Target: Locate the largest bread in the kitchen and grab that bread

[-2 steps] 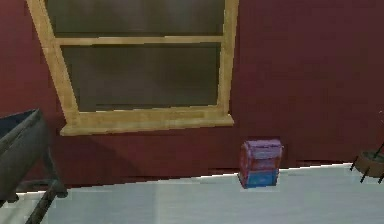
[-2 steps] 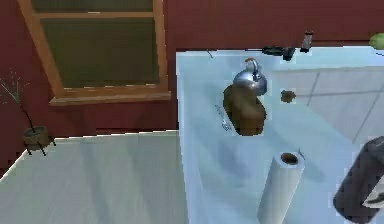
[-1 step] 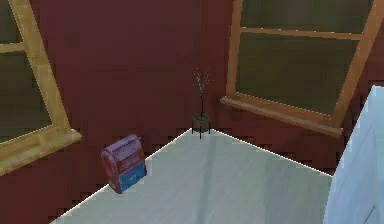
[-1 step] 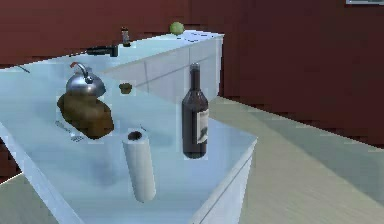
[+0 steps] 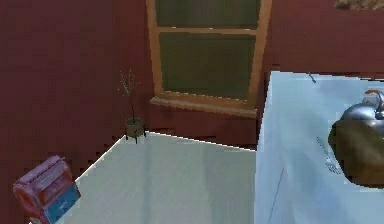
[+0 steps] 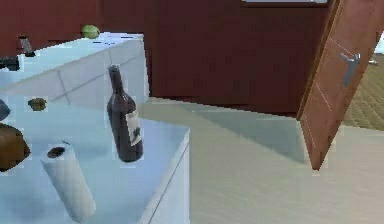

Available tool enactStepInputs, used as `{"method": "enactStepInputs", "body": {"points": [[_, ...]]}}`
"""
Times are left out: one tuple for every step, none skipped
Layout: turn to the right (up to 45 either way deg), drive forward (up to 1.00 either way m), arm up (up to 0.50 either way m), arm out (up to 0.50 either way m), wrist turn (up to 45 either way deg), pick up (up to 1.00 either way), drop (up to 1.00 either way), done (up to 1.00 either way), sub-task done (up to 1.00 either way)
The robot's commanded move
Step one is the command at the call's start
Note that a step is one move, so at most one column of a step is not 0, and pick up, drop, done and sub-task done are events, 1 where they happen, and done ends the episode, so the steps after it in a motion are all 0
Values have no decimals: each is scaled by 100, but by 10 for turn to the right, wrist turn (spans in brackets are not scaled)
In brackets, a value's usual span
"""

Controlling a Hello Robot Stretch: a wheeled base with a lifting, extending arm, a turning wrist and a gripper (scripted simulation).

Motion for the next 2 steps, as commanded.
{"method": "enactStepInputs", "body": {"points": [[0,65,0,0,0,0,0,0,0],[0,0,50,0,0,0,0,0,0]]}}
